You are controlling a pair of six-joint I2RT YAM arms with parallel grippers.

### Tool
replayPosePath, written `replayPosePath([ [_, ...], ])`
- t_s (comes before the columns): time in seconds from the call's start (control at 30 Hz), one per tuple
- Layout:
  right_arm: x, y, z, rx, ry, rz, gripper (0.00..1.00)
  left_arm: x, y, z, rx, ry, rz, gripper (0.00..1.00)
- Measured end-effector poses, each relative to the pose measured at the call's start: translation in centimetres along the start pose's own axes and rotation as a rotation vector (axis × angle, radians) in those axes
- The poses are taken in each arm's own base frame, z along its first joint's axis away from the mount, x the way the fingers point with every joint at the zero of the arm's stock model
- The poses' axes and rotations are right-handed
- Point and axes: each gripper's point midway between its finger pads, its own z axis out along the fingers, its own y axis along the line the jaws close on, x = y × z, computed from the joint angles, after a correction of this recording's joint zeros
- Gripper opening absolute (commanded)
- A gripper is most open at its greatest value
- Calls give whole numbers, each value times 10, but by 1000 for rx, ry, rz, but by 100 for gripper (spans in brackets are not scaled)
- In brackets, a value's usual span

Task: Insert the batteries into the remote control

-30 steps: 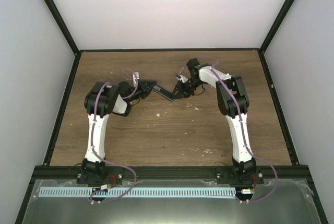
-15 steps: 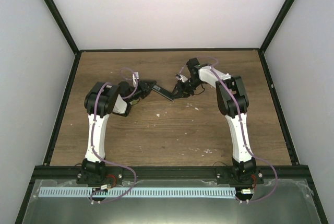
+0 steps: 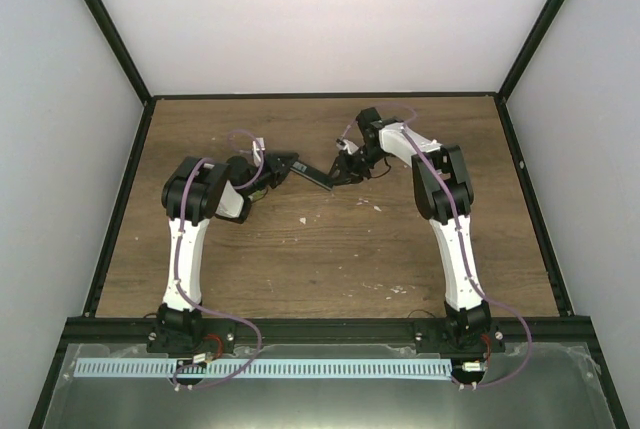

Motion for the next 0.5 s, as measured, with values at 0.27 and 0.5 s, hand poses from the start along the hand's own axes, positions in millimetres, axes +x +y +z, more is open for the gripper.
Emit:
replayPosePath([
  [0.27, -1, 1, -1, 1, -4, -22, 31, 1, 0, 0, 1, 4, -6, 0],
  [0.5, 0, 2, 0, -4, -15, -47, 33, 4, 0, -3, 5, 9, -7, 0],
])
